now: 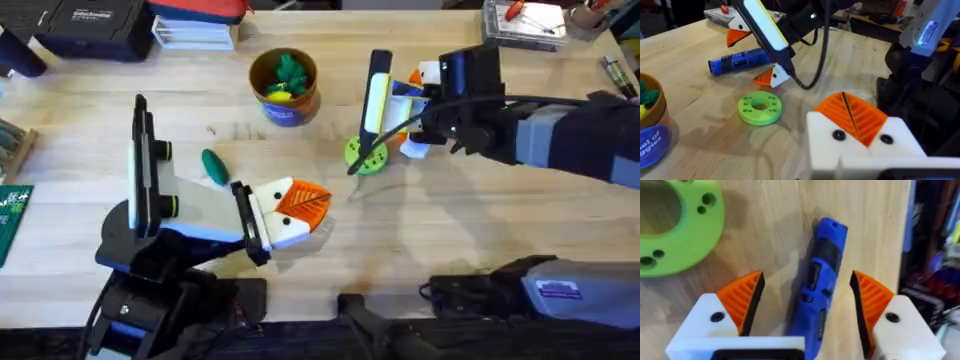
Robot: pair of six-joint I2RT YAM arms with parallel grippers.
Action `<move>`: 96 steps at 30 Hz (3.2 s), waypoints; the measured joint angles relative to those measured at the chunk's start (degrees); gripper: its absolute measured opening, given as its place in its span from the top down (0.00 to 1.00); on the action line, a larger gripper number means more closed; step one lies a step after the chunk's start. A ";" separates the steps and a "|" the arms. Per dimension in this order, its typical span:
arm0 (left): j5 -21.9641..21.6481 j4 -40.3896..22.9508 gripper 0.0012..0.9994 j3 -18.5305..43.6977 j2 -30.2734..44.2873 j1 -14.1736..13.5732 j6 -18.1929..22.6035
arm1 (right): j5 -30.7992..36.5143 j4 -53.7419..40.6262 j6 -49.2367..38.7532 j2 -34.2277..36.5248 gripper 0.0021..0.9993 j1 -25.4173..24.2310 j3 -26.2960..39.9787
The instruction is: Pick up the gripper from the table and insert it into the empty holder that is missing its gripper. Then pick up a screw, insert it into the mounting hole, and use the screwdriver to tighten it. Finally, clean up the table by picking up the vegetable and placing it into the bucket.
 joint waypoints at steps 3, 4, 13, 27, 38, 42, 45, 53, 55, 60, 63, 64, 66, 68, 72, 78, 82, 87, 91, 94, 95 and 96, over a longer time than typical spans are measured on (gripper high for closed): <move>0.00 0.01 1.00 0.00 0.00 0.00 0.00 | 0.31 -4.88 7.39 -0.92 0.01 0.15 1.05; 0.00 0.01 1.00 0.00 0.00 0.00 0.00 | 0.28 -7.14 10.35 -1.47 0.01 0.22 1.42; 0.00 0.00 0.35 0.00 -0.01 0.00 0.00 | -0.42 -27.17 31.55 -10.77 0.01 0.48 6.42; -10.16 7.25 0.01 0.55 -0.02 0.00 -5.92 | -0.81 -36.29 60.68 -32.69 0.01 0.48 12.01; -34.17 -26.61 0.01 28.17 15.64 0.00 -12.65 | -0.84 -36.52 64.68 -34.77 0.01 0.48 12.00; -45.52 -37.55 0.01 38.05 28.51 0.00 -13.07 | -0.84 -36.52 64.88 -34.77 0.01 0.48 12.00; -51.51 -43.11 0.01 43.18 39.35 0.62 -13.29 | -0.84 -36.54 64.90 -34.77 0.01 0.48 12.00; -53.55 -45.49 0.01 47.36 58.87 7.38 -20.68 | -0.84 -37.78 64.90 -34.75 0.01 0.48 12.00; -53.53 -47.27 0.01 47.39 61.32 9.74 -23.16 | -0.84 -39.02 64.90 -34.77 0.01 0.48 12.00; -53.55 -48.86 0.01 47.41 66.27 15.70 -27.88 | -0.84 -41.25 64.90 -34.77 0.01 0.48 12.00; -53.57 -48.82 0.01 47.47 69.45 18.64 -29.58 | -0.84 -41.50 64.90 -34.75 0.01 0.48 12.02; -53.57 -48.82 0.01 47.47 70.65 19.33 -29.90 | -0.84 -41.50 64.90 -34.77 0.01 0.48 12.00; -53.59 -48.57 0.01 47.50 73.54 20.14 -30.44 | -0.84 -41.50 64.90 -34.76 0.01 0.48 12.00; -53.57 -47.80 0.01 47.52 76.45 20.17 -30.72 | -0.84 -41.50 64.90 -34.75 0.01 0.48 12.00; -53.55 -46.42 0.08 47.56 81.80 20.17 -31.11 | -0.84 -41.50 64.90 -34.75 0.01 0.48 12.00; -53.57 -46.29 0.90 47.98 84.65 20.17 -31.35 | -0.84 -41.53 64.90 -34.77 0.01 0.48 12.00; -53.53 -49.72 0.98 50.68 84.63 20.15 -30.73 | -0.84 -41.53 64.90 -34.75 0.01 0.48 12.02; -53.31 -57.66 0.98 58.23 84.63 20.15 -29.85 | -0.84 -41.53 64.90 -34.75 0.01 0.48 12.03; -49.16 -60.81 0.98 65.75 84.63 20.09 -29.32 | -0.84 -41.52 64.90 -34.77 0.01 0.48 12.00; -43.95 -58.56 0.98 69.08 84.63 19.28 -29.07 | -0.84 -41.50 64.90 -34.75 0.01 0.48 12.00; -41.91 -56.49 0.98 69.62 84.63 18.64 -29.06 | -0.84 -41.50 64.91 -34.75 0.01 0.48 12.00; -40.36 -54.53 0.98 69.82 84.63 17.98 -29.04 | -0.84 -41.48 64.90 -34.77 0.01 0.48 12.00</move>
